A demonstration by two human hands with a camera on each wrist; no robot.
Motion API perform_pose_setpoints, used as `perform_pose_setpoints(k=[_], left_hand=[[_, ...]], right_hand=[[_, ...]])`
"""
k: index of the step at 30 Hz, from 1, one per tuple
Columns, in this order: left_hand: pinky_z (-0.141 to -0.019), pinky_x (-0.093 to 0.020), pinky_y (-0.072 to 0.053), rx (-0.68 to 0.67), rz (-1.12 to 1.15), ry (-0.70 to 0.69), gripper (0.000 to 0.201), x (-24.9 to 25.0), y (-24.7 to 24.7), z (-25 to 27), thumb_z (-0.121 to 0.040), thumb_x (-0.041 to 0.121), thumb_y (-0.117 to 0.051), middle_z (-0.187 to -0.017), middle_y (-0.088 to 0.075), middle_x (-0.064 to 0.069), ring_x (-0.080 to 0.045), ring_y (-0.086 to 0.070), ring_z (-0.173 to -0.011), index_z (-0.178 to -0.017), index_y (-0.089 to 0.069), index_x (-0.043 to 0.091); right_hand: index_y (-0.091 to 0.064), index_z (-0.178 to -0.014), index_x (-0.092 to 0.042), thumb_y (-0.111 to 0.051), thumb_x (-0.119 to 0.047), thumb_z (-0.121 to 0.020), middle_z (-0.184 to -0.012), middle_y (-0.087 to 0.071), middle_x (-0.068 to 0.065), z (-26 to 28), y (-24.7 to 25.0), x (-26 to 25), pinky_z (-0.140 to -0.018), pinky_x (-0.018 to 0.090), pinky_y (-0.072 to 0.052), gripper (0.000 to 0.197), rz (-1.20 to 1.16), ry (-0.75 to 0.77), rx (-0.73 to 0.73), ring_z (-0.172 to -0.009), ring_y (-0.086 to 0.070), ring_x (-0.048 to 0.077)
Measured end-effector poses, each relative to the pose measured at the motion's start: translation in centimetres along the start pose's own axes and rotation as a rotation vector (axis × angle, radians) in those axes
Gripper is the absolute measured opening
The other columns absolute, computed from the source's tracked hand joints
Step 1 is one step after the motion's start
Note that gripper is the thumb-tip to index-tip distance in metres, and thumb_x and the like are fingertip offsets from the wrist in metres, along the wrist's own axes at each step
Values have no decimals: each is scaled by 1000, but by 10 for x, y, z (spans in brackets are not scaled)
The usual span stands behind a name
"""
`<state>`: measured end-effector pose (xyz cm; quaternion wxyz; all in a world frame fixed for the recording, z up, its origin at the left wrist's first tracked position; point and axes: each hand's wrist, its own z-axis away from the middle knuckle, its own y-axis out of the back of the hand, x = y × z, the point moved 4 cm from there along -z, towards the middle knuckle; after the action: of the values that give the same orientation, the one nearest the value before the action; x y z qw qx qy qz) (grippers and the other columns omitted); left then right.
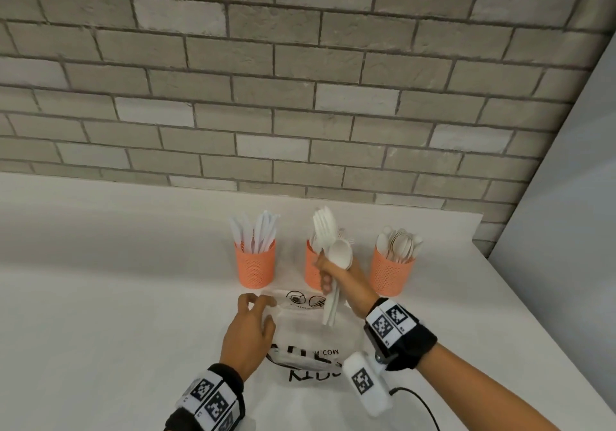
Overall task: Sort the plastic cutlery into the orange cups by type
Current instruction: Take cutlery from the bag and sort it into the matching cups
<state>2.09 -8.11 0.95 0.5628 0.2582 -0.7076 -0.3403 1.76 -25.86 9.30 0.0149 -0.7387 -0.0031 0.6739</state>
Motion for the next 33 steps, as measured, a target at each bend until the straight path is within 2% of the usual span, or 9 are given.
perform_pose_setpoints(k=[4,8,15,20,22,25,29,31,33], left_hand=[[-93,-37,-43,145,50,-83,5,18,18,1,-86,19,-60,-135,-39,-6,-25,-48,-117,-89,-62,22],[-83,-19,-42,250,526,-179,21,61,46,-6,-92,13,-54,-103,-56,10,1,-56,-94,-83,-58,31],[-79,-32,-46,-474,1447,499,34,112,15,-32,-98,26,-36,-101,-59,-17,-26,-56,-91,-106,-56,0],[-72,-41,-53,-595,1633,722,48,129,-2,-38,-101,33,-27,-90,-56,-21,-31,-55,-82,-119,-48,-7],[-51,-37,-58,-551,1724,741,42,136,-2,-39,-102,26,-25,-82,-59,-20,-29,-55,-77,-113,-50,-7],[-50,-37,-57,-483,1790,733,32,148,2,-40,-101,16,-27,-87,-62,-19,-28,-57,-81,-108,-52,-4],[-42,-26,-52,-471,1724,693,35,163,9,-35,-101,13,-30,-51,-66,-13,-25,-62,-63,-80,-55,0],[-52,-28,-53,-472,1696,665,38,166,8,-33,-101,14,-30,-48,-66,-11,-22,-64,-57,-77,-56,3],[-69,-35,-48,-475,1688,675,40,162,1,-35,-101,18,-29,-62,-68,-13,-23,-59,-71,-78,-58,4]], right_hand=[[-50,-71,-13,-58,-10,-89,-42,-43,-7,-12,22,-8,-38,18,-33,20,-163,-14,149,-33,-36,6],[-50,-68,-14,-57,-8,-88,-40,-39,-8,-19,30,-17,-36,17,-28,23,-247,7,235,-32,-32,5],[-46,-63,-14,-54,-4,-89,-37,-36,-8,-31,17,-54,-33,16,-29,29,-381,124,303,-29,-32,5],[-48,-70,-12,-55,-3,-89,-38,-39,-7,-32,9,-62,-40,20,-35,22,-313,208,334,-33,-33,6],[-49,-73,-10,-57,-2,-88,-39,-41,-6,-29,9,-60,-43,20,-40,19,-280,242,354,-35,-36,7],[-51,-79,-6,-59,2,-85,-45,-48,-3,-23,12,-46,-47,20,-44,13,-158,257,423,-40,-45,8],[-53,-80,-13,-57,7,-83,-61,-53,5,-19,17,-26,-47,18,-46,20,-142,197,528,-46,-50,8],[-54,-80,-13,-54,7,-85,-56,-52,3,-17,19,-23,-44,17,-45,21,-196,182,536,-42,-49,6],[-55,-82,-14,-54,3,-88,-50,-49,-1,-17,20,-20,-44,18,-45,19,-219,167,547,-40,-48,5]])
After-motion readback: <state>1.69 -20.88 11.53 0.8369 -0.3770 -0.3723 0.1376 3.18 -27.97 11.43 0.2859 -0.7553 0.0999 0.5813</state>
